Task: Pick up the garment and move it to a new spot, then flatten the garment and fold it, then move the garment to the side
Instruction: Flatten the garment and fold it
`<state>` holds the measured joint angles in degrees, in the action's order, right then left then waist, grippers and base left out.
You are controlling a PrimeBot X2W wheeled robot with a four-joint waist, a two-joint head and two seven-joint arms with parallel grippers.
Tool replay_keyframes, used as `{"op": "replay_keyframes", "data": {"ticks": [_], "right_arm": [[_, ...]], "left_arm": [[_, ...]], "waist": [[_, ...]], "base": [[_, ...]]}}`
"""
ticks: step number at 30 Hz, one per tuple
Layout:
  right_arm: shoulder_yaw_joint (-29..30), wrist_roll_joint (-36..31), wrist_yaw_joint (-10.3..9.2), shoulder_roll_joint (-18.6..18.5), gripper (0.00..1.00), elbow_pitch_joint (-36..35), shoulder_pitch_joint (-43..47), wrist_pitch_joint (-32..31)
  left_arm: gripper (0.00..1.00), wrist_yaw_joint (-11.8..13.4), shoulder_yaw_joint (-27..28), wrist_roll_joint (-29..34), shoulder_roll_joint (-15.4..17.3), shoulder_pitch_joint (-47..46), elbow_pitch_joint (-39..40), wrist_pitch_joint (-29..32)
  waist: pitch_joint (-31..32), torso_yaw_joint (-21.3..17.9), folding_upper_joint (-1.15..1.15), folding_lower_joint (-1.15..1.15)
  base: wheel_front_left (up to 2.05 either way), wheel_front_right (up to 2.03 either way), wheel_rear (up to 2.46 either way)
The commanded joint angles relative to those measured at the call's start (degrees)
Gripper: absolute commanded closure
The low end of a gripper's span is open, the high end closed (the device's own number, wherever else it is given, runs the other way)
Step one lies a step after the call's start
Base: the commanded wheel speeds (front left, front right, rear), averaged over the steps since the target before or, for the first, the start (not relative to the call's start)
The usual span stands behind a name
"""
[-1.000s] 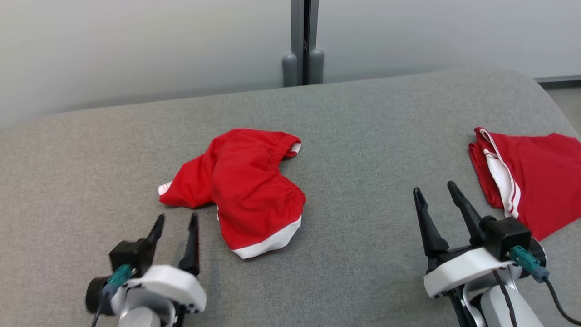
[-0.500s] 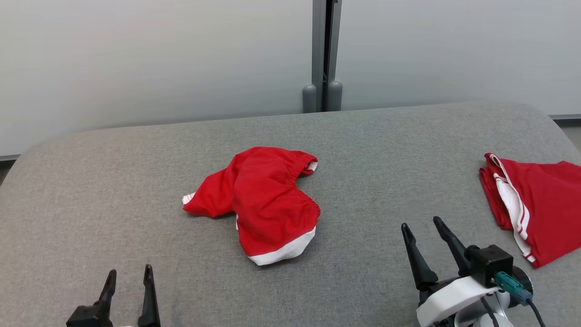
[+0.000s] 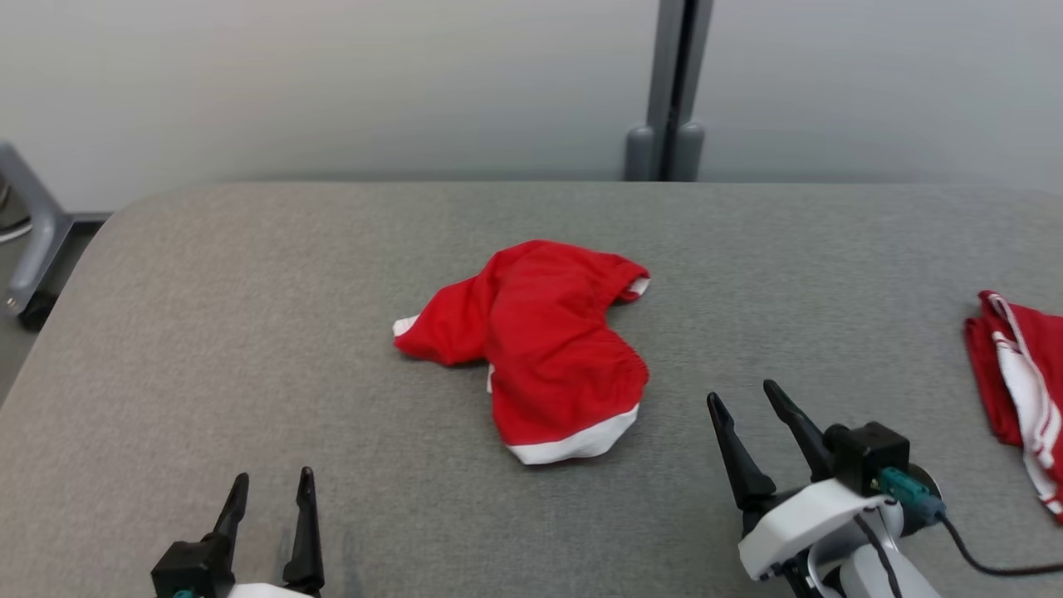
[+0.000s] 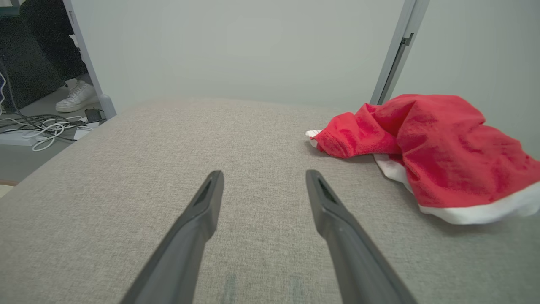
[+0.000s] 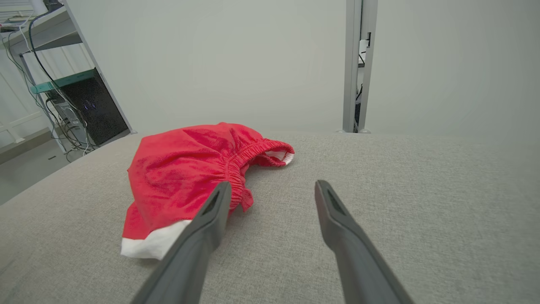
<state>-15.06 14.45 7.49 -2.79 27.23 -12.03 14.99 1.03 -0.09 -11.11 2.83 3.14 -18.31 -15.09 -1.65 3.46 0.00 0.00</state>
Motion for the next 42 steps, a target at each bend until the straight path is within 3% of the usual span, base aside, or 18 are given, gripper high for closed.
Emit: {"op": "replay_keyframes", "data": {"ticks": [1,15,16,17,18,20,27,32,37,42], "right_arm": [[-0.1,1.0,0.0,-0.3,0.0,1.4,-2.1,0.3],[-1.7,5.3,0.0,-0.3,0.03,12.0,-10.2,0.3],[-2.1,5.5,0.0,-0.4,0.09,12.7,-10.5,0.3],[-2.6,6.0,0.0,-0.3,0.29,13.2,-11.0,0.3],[-2.9,5.9,0.0,-0.3,0.58,13.4,-11.5,0.3],[-3.4,6.2,0.0,-0.3,1.0,13.7,-11.9,0.3],[-5.1,6.0,0.0,-0.3,1.0,6.4,-11.9,0.3],[-11.2,8.7,0.0,-0.3,1.0,-1.8,-14.3,0.3],[-16.8,16.8,0.0,-0.3,1.0,-6.9,-18.1,0.3],[-15.4,26.0,0.0,-0.4,1.0,-10.1,-22.2,0.3]], "left_arm": [[0.0,0.1,-0.7,-0.5,0.2,-1.6,0.3,-0.1],[0.0,0.2,-2.2,-1.9,0.2,-4.4,0.0,-0.1],[0.0,0.3,-2.3,-2.1,0.2,-4.4,-0.1,-0.1],[0.0,0.3,-2.4,-2.2,0.2,-4.6,-0.1,-0.1],[0.0,0.4,-2.5,-2.2,0.2,-4.9,0.0,-0.1],[0.0,0.6,-2.8,-2.5,0.2,-5.2,0.3,-0.1],[0.0,0.5,-3.4,-3.1,0.2,-5.0,0.5,-0.1],[0.0,0.3,-3.8,-3.7,0.2,-3.9,-0.2,-0.1],[0.0,0.3,-4.5,-3.6,0.2,-3.0,-0.9,-0.1],[0.0,0.4,-5.1,-3.6,0.2,-2.4,-1.4,-0.1]], "waist": [[-2.6,3.3,0.0,0.0],[-8.3,10.4,0.0,0.0],[-8.6,10.6,0.0,0.0],[-8.9,10.8,0.0,0.0],[-9.2,10.9,0.0,0.0],[-9.5,11.0,0.0,0.0],[-8.5,9.7,0.0,0.0],[-5.0,8.0,0.0,0.0],[-1.5,7.3,0.0,0.0],[-0.3,7.1,0.0,0.0]], "base": [[0.0,0.0,0.0],[0.0,0.0,0.0],[0.0,0.0,0.0],[0.0,0.0,0.0],[0.0,0.0,0.0],[0.0,0.0,0.0],[0.0,0.0,0.0],[0.0,0.0,0.0],[0.0,0.0,0.0],[0.0,0.0,0.0]]}}
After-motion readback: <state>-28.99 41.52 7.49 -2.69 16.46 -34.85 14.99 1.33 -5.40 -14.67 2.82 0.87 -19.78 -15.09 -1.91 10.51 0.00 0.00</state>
